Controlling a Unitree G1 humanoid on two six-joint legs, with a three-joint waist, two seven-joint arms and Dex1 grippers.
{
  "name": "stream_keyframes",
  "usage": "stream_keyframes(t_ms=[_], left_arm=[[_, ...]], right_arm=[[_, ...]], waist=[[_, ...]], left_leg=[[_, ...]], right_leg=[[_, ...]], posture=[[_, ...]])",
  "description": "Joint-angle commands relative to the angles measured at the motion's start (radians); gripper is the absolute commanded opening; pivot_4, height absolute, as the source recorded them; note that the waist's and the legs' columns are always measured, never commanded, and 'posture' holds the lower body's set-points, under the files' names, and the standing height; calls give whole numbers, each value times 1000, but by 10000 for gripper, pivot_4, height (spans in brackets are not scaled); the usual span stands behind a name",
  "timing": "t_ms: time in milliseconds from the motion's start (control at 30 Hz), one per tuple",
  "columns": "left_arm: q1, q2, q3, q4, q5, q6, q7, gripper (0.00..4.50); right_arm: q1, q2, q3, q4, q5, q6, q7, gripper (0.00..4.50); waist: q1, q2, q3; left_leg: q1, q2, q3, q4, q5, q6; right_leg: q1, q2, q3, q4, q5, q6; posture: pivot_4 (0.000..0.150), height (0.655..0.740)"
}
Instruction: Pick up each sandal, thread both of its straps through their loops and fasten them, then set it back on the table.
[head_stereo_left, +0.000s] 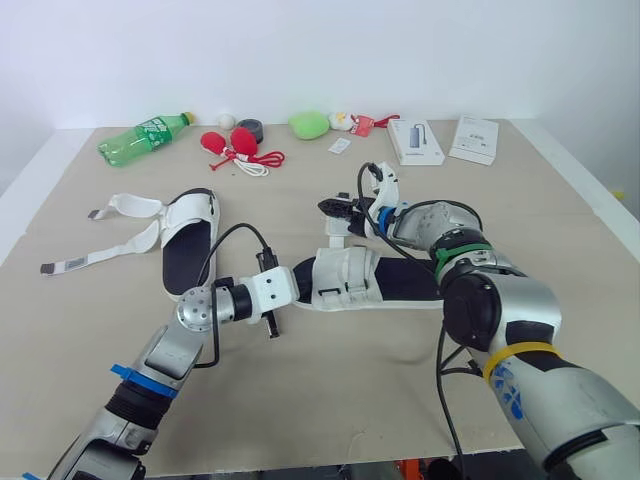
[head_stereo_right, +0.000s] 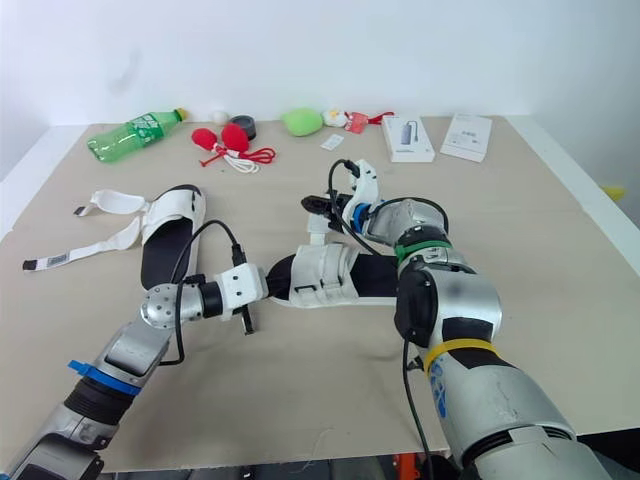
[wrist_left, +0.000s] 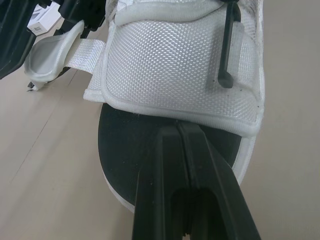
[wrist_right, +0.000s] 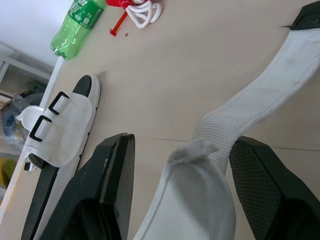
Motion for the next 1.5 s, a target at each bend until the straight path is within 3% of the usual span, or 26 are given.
stream_keyframes(t_ms=[33, 167, 267, 333, 433, 533, 667, 867, 1000, 1067, 1200, 1500], left_arm=[[43, 15, -35, 11, 27, 35, -13, 0], [49, 16, -35, 2, 27, 41, -9, 0], [51, 17, -36, 0, 27, 44, -6, 0], [52, 16, -37, 0, 27, 45, -5, 0], [54, 15, -38, -1, 26, 45, -4, 0], [55, 14, -39, -3, 26, 46, -4, 0], [55, 12, -40, -2, 25, 47, -4, 0], [59, 19, -35, -4, 21, 47, -8, 0], [50, 21, -34, 0, 18, 49, -14, 0], [44, 21, -35, 3, 18, 49, -15, 0], [40, 24, -35, 7, 17, 46, -19, 0], [34, 30, -15, 18, 7, 45, -26, 0]], right_arm=[[-44, 4, -18, -6, 9, -52, -24, 31025], [-52, 3, -41, -3, 25, -71, -44, 31025], [-53, 5, -43, -2, 24, -87, -41, 18791], [-52, 6, -40, -3, 21, -95, -27, 7967], [-49, 4, -18, -6, 1, -106, 7, 1084], [-47, -1, 44, -19, -47, -139, 106, 1084], [6, -10, 244, -97, -187, -402, 420, 1084], [233, -39, 389, -316, -217, -1252, 747, 1084], [303, -101, 503, -329, -206, -1847, 882, 1084], [302, -133, 557, -293, -216, -2054, 858, 1084], [275, -183, 628, -289, -254, -2246, 779, 1084], [244, -230, 681, -323, -439, -2254, 569, 1084]], waist=[[0, 0, 0], [0, 0, 0], [0, 0, 0], [0, 0, 0], [0, 0, 0], [0, 0, 0], [-1, 0, 0], [0, 0, 0], [0, 0, 0], [0, 0, 0], [0, 0, 0], [3, 0, 0]], left_leg=[[0, 0, 0, 0, 0, 0], [0, 0, 0, 0, 0, 0], [0, 0, 0, -1, 0, 0], [0, 0, 0, -1, 0, 0], [0, 0, 0, -1, 0, 0], [0, 0, 0, -1, 0, 0], [0, 0, 0, -1, 0, 0], [0, 0, -1, -1, -1, -2], [2, 0, -1, -1, -1, -2], [5, 0, -1, -1, -1, -2], [8, 1, 0, 0, -1, -2], [13, 0, 0, -1, -1, -2]], right_leg=[[0, 0, 0, 0, 0, 0], [0, 0, 0, 0, 0, -1], [0, 0, 0, 0, 0, -1], [0, 0, 0, 0, 0, -1], [0, 0, 0, 0, 0, -1], [0, 0, 0, 0, 0, -1], [0, 0, 0, 0, -1, 1], [1, 1, 0, 0, -4, 5], [1, 0, 0, 0, -3, 4], [5, 0, -1, 0, -3, 4], [7, 0, 0, 0, -3, 3], [14, 0, 0, 0, -6, -1]], posture=[[1500, 7400], [1500, 7400], [1500, 7400], [1500, 7400], [1500, 7400], [1500, 7400], [1500, 7400], [1500, 7400], [1500, 7400], [1500, 7400], [1500, 7400], [1500, 7400]])
